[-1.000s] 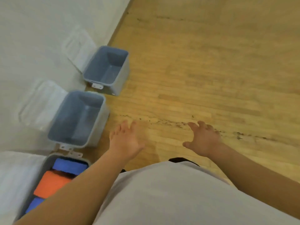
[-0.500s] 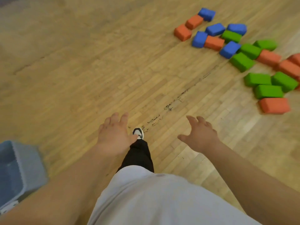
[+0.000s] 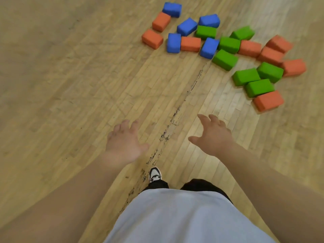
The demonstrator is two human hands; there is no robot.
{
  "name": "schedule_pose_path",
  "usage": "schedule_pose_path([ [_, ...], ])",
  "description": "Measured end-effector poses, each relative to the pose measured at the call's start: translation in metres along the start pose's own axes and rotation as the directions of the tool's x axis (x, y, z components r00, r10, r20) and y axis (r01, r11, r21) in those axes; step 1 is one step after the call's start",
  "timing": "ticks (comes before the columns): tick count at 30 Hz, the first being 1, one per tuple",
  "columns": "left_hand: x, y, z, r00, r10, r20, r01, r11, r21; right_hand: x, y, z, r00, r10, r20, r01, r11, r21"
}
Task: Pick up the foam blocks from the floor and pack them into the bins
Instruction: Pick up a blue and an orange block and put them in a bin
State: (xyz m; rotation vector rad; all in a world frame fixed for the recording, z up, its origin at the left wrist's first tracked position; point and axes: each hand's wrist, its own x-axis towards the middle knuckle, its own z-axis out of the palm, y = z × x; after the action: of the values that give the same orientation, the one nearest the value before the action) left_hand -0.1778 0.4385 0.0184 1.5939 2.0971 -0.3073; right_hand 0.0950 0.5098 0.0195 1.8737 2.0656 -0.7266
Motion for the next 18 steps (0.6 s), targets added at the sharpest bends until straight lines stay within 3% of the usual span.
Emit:
schedule_pose_path([
  [8,0.145,0.085,-0.076,0.988,0.151,-0.017,-0.149,0.983,0.103,0.107,0.049,-0.071,0.991,0.126,-0.039,-0.124,0.991,0.051],
  [18,0.294,0.223,-0.142,0.999,0.049,-0.005,-0.049,0.998,0.039,0.278,0.143,-0.193,0.999,0.039,0.024,-0.039,0.999,-0.002],
])
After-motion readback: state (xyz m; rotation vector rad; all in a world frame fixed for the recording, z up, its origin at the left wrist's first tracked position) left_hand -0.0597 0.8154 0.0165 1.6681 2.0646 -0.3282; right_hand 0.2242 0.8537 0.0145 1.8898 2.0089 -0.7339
